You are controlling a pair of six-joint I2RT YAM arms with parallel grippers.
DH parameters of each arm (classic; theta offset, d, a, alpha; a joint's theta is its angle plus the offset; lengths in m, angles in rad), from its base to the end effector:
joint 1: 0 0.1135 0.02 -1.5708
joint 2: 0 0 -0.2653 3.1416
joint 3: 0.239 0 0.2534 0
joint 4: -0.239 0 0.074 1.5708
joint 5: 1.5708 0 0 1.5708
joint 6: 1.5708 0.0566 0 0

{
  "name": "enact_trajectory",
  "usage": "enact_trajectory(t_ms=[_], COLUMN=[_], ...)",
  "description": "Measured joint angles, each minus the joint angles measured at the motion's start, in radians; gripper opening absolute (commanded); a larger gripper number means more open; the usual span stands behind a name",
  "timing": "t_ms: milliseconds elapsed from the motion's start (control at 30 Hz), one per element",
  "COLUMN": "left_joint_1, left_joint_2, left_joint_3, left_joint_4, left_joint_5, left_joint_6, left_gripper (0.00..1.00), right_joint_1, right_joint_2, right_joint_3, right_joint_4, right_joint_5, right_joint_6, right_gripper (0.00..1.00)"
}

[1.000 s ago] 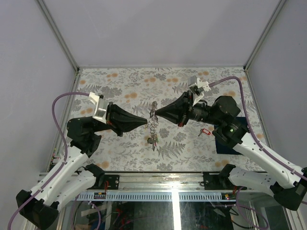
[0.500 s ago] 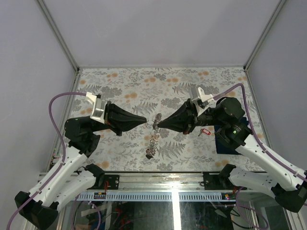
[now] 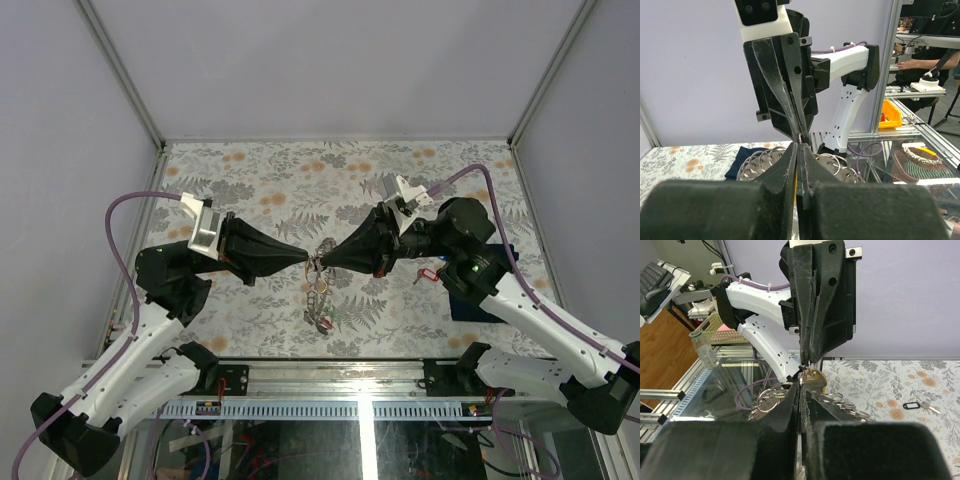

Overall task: Put the keys on the keyring
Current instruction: Insert the key onto the keyring.

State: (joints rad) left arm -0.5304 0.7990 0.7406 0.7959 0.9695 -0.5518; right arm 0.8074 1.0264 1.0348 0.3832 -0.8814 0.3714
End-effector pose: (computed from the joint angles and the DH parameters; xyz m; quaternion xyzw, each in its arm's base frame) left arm 0.1168 -0.1226 0.4204 0.4223 0.3626 -0.5784 0.5964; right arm 0.1274 0.1963 0.4445 -0.4549 0.4143 0.6150 0.4931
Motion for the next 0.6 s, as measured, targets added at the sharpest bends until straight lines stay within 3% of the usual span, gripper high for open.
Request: enact_trajectory(t_ms=[600], left_joint_1=[-0.009], left_joint_2=[0.008], left_joint_3=[0.000], left_joint_4=[0.039], left_joint_5=[0.000], left_joint_6=[-0.020], left_gripper=[0.00], right_joint_1=[0.000], right_joint_2=[0.015], right_joint_3=[0.000], right_joint_4=[0.048], right_joint_5=[0.008], right_joint_6=[0.060], right_gripper=[0.00])
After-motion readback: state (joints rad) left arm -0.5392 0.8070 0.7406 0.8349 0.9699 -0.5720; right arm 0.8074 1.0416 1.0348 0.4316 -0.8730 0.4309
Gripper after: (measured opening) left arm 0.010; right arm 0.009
